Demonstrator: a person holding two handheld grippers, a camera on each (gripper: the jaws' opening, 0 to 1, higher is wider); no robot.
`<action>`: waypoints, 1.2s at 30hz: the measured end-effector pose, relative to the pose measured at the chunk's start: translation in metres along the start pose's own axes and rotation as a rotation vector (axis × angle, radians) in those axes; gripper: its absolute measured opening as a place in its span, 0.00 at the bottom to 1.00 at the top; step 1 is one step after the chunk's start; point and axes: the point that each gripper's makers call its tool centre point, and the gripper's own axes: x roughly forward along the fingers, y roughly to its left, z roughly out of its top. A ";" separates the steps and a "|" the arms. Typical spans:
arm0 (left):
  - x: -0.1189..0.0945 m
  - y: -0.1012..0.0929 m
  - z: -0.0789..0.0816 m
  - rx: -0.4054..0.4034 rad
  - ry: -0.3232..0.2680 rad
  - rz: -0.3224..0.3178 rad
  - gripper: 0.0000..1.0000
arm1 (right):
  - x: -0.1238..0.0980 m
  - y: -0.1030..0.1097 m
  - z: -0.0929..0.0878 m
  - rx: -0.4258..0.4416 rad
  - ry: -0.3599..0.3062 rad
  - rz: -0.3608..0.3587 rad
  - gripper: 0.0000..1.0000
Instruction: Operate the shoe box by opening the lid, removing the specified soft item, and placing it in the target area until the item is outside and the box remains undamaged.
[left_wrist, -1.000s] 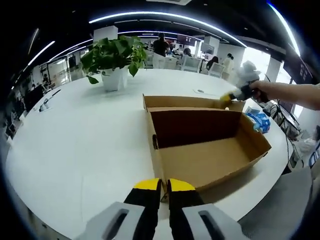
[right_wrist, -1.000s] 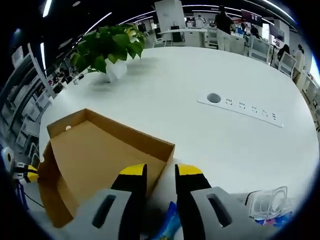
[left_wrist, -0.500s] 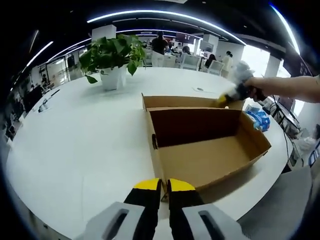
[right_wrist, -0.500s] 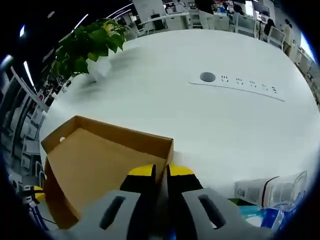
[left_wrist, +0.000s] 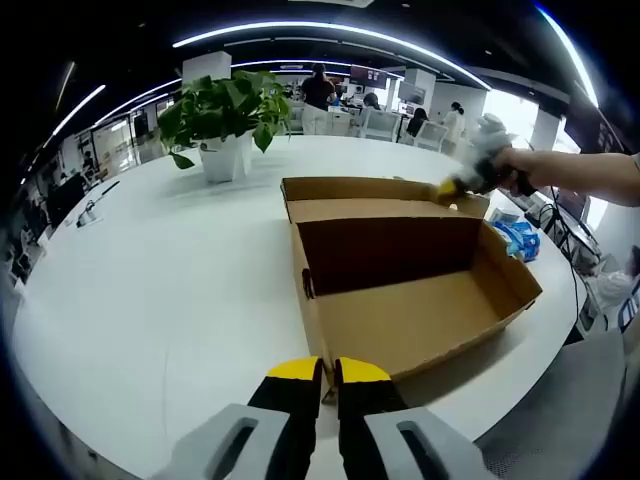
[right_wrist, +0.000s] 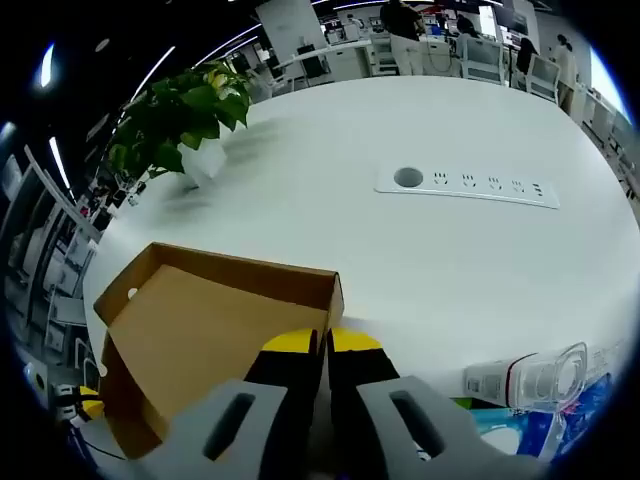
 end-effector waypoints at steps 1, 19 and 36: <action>0.000 0.000 0.000 0.000 0.000 0.001 0.04 | -0.002 0.001 0.002 0.003 -0.007 0.000 0.02; 0.001 -0.001 0.000 0.013 -0.005 0.007 0.04 | -0.036 0.016 0.027 -0.005 -0.124 0.030 0.00; 0.001 -0.002 0.000 0.011 -0.017 0.006 0.04 | -0.073 0.037 0.041 -0.093 -0.222 0.048 0.00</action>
